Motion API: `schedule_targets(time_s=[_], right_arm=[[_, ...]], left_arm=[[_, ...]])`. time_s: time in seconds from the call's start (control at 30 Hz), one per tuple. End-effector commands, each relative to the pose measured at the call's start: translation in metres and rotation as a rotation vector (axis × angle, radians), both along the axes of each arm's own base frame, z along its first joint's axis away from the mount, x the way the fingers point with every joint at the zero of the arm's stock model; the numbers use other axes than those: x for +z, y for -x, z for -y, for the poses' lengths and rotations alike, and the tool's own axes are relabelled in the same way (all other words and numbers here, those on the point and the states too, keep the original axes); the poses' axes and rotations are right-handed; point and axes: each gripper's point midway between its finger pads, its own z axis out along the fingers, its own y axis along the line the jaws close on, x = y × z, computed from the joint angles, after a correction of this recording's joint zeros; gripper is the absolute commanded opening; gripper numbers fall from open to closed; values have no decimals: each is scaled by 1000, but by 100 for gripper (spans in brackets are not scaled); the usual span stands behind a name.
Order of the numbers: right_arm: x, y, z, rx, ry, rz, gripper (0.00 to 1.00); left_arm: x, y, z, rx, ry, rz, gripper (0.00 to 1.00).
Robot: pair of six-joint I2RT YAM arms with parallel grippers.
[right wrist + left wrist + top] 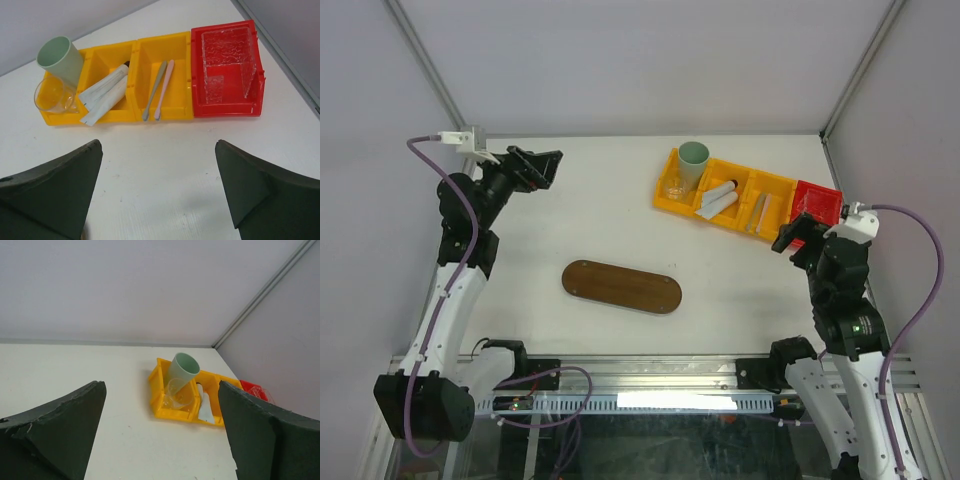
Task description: Prepare toiletry sets of a toothbrush and toothpaste on the tray
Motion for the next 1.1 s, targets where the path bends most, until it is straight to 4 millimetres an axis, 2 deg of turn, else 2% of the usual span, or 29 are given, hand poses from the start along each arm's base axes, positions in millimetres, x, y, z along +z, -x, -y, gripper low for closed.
schedule_targets(time_s=[0.0,0.13,0.3,0.47,0.7,0.83,0.93,1.0,1.07], right_arm=[[13,-5,7,-60,-30,25,100],[12,-9,-3,-14,-54,31,100],[6,-14,-6,-1,-60,10,100],[1,-17,-5,-36,-99,-5,100],[-6,-16,-6,-108,-229,-11,100],[-5,-19,-23,-9,-234,-27,100],[-2,-22,-39,132,-168,-42,100],[-3,-24,-52,231,-134,-64,100],[-4,-26,-68,338,-119,-95,100]], left_arm=[[21,0,5,-48,15,70,99],[13,-9,13,-81,20,13,99],[-7,-24,30,-110,10,-88,99],[-32,-30,63,-162,-39,-188,99],[-60,-23,110,-259,-65,-294,99],[-78,-25,138,-292,-62,-361,99],[-86,-26,161,-300,-46,-408,99],[-104,-32,177,-304,-47,-469,96],[-104,-32,189,-313,-48,-479,96]])
